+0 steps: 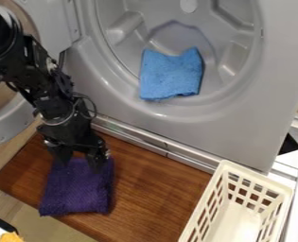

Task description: Move the purple cloth to the left of the white basket

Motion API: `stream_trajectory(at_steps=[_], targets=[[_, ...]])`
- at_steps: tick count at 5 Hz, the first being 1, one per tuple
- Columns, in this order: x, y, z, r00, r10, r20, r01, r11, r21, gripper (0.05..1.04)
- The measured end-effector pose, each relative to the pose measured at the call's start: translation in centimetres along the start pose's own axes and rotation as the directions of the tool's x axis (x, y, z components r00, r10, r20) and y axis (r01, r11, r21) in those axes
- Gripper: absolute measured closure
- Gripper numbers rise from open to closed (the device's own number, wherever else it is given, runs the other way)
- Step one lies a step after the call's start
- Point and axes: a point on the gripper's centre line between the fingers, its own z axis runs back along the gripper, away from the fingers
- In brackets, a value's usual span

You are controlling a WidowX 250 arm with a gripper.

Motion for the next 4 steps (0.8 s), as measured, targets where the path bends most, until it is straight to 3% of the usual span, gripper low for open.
stream_trajectory(at_steps=[1,4], targets=[[-0.4,0.0,-0.5,1.000,0.007,-0.018,-0.007,1.000,-0.004,0.083],[-1.5,1.8,-3.4,0.998,0.065,-0.007,-0.065,0.996,0.059,0.083]])
